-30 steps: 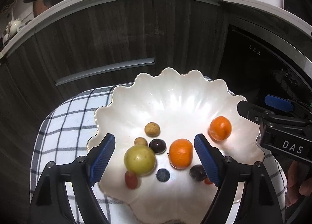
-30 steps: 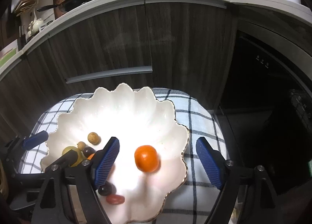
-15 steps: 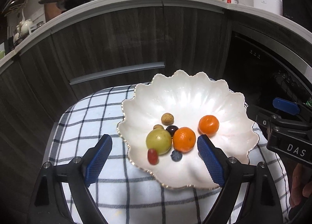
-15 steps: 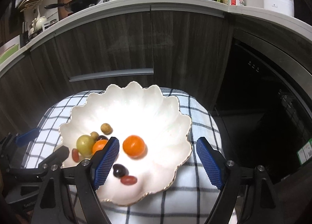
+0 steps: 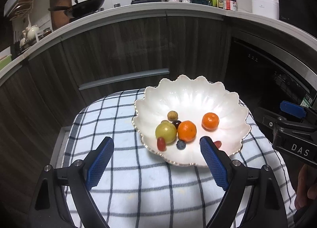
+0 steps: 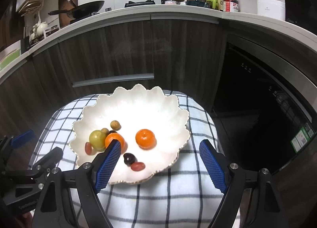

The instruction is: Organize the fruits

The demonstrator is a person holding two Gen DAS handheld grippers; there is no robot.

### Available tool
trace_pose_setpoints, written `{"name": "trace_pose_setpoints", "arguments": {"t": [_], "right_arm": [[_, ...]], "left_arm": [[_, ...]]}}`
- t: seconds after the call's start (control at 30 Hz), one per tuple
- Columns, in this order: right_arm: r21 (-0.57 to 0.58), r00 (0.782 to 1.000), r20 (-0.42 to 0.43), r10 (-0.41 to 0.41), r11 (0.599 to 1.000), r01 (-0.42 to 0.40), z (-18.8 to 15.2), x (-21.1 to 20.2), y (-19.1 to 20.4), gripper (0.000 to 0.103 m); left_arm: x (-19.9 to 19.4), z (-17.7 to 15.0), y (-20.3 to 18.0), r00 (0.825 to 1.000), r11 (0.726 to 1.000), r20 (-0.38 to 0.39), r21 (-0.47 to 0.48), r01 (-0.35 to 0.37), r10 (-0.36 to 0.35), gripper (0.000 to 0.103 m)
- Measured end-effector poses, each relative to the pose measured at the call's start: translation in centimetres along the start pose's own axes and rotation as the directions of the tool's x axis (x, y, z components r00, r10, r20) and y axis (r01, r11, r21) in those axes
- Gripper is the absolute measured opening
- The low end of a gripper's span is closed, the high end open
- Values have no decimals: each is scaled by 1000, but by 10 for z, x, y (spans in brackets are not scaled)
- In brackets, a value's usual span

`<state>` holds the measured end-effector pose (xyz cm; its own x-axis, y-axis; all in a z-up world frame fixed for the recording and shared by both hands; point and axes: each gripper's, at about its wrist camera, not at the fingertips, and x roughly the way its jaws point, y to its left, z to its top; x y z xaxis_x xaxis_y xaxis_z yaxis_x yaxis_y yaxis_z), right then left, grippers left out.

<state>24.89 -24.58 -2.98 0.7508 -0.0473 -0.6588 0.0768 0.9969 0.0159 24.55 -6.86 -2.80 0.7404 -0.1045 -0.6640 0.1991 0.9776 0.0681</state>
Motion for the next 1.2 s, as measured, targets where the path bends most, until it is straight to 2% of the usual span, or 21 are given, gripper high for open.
{"name": "trace_pose_setpoints", "arguments": {"t": [0.27, 0.6, 0.97, 1.2], "right_arm": [[-36, 999, 47, -13, 999, 14, -23, -36, 16, 82], [-41, 998, 66, -7, 999, 10, -55, -72, 31, 82], [-10, 998, 66, -9, 1000, 10, -95, -103, 36, 82], [-20, 998, 63, -16, 1000, 17, -107, -116, 40, 82]], "left_arm": [[-28, -24, 13, 999, 999, -10, -20, -35, 35, 90], [-65, -60, 24, 998, 997, 3, -47, -58, 59, 90], [-100, -104, 33, 994, 989, 10, -100, -107, 109, 90], [-115, -121, 39, 992, 985, -6, -118, -125, 125, 90]]}}
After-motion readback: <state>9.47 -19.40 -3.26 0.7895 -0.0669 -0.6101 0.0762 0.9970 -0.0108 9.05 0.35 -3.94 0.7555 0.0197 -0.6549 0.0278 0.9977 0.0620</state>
